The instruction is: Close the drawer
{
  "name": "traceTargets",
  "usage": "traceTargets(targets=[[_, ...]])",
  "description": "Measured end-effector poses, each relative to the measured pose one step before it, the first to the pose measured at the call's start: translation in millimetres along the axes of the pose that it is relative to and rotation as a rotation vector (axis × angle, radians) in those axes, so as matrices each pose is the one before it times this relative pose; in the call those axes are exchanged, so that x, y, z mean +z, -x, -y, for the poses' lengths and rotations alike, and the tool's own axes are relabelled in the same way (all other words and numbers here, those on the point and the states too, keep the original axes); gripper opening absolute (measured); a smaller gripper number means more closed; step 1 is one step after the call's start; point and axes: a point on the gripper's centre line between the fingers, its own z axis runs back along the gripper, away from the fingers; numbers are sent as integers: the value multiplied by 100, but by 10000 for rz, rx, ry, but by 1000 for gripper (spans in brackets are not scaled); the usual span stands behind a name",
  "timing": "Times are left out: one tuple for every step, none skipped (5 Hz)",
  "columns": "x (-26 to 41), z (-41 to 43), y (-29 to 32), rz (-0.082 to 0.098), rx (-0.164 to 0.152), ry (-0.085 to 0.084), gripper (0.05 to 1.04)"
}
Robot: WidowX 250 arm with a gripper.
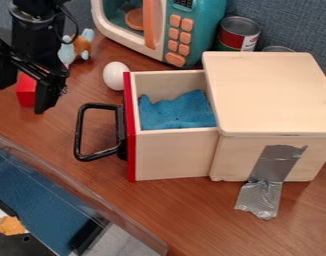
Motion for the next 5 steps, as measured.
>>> traceTargets(targets=[[-524, 266, 233, -205, -90, 89, 1001], [-1184, -353, 342, 235, -651, -242, 1001], [-868, -675, 201, 274, -510, -252, 1001], [-1052, -30, 220, 292, -1111, -6, 1001], [-740, 172, -358, 366, -1629, 371, 1001]])
